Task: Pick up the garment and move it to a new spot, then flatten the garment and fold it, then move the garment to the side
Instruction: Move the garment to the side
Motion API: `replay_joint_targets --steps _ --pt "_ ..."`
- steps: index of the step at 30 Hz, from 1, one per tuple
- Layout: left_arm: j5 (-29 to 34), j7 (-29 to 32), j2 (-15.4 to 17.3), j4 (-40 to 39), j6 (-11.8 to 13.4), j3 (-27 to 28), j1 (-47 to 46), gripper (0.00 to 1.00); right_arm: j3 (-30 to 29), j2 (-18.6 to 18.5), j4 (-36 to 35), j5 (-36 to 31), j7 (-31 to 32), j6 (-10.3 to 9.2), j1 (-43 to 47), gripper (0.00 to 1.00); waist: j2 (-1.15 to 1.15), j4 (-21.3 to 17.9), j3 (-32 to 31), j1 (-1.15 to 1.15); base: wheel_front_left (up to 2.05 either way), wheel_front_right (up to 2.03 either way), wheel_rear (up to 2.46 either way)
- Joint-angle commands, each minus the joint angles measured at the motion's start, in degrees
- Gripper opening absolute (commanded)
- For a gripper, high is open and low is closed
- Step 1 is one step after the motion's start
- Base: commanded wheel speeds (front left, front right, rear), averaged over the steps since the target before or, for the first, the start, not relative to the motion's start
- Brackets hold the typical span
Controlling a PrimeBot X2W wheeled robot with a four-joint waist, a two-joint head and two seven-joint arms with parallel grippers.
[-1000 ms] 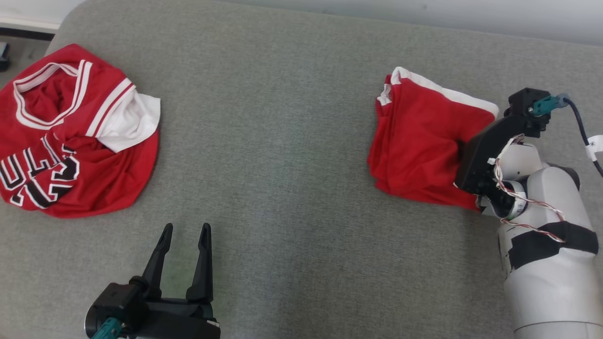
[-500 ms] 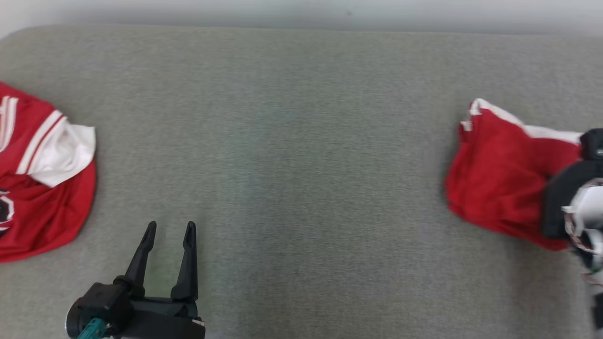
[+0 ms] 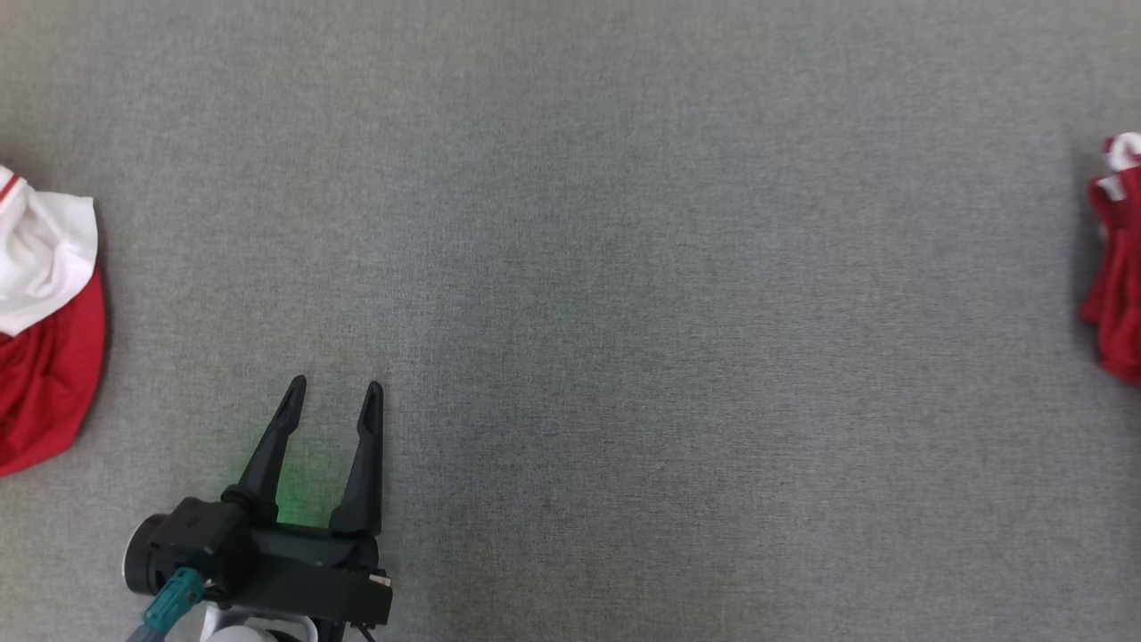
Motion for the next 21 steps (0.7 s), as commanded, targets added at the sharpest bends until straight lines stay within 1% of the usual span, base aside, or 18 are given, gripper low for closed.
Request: replay_joint_targets --steps 1,3,8,10,11,19,20,21 --pt "-0.2 -0.18 0.17 -0.15 0.07 0.19 -0.85 1.0 -0.26 -0.64 -0.04 -0.54 -0.99 -0.01 -0.64 0.0 -0.01 0.86 1.36 -0.01 0.0 0.0 0.0" --pt "-0.21 -0.18 0.04 -0.12 0.07 0.61 -0.47 1.0 -0.76 -1.47 -0.31 -1.54 -2.72 -0.01 -0.77 0.0 -0.01 0.62 1.53 -0.01 0.0 0.0 0.0" --pt "0.08 -0.18 -0.28 0.07 0.07 0.33 -0.54 1.0 -2.41 -2.14 -1.3 -5.06 -5.95 -0.01 -0.89 0.0 -0.01 -0.35 1.31 -0.01 0.0 0.0 0.0" --pt "0.1 -0.18 0.0 0.11 0.07 0.08 -0.83 1.0 -1.03 -1.82 -2.01 -4.64 -7.51 -0.01 -0.37 0.0 -0.01 -0.76 1.24 -0.01 0.0 0.0 0.0" --pt "0.07 -0.18 0.06 0.11 0.09 -0.06 -0.96 1.0 -0.9 -2.23 -2.46 -5.32 -7.97 0.0 -0.47 0.0 -0.01 -0.91 1.27 -0.01 0.0 0.0 0.0" --pt "-0.22 -0.18 0.39 0.33 0.08 -0.57 -0.97 1.0 -2.14 -1.55 -3.78 -7.4 -9.84 -0.01 -0.67 0.0 -0.01 -1.66 1.23 -0.01 0.0 0.0 0.0" --pt "-0.32 -0.18 0.37 0.37 0.09 -0.7 -0.94 1.0 -2.59 -1.52 -4.22 -8.34 -10.41 -0.01 -0.42 0.03 -0.01 -1.7 1.21 -0.01 0.0 0.0 0.0" --pt "-0.4 -0.18 0.38 0.45 0.08 -0.81 -0.93 1.0 -3.01 -1.17 -4.46 -8.79 -10.88 0.0 -0.05 0.27 -0.01 -1.73 1.16 -0.01 0.0 0.0 0.0"
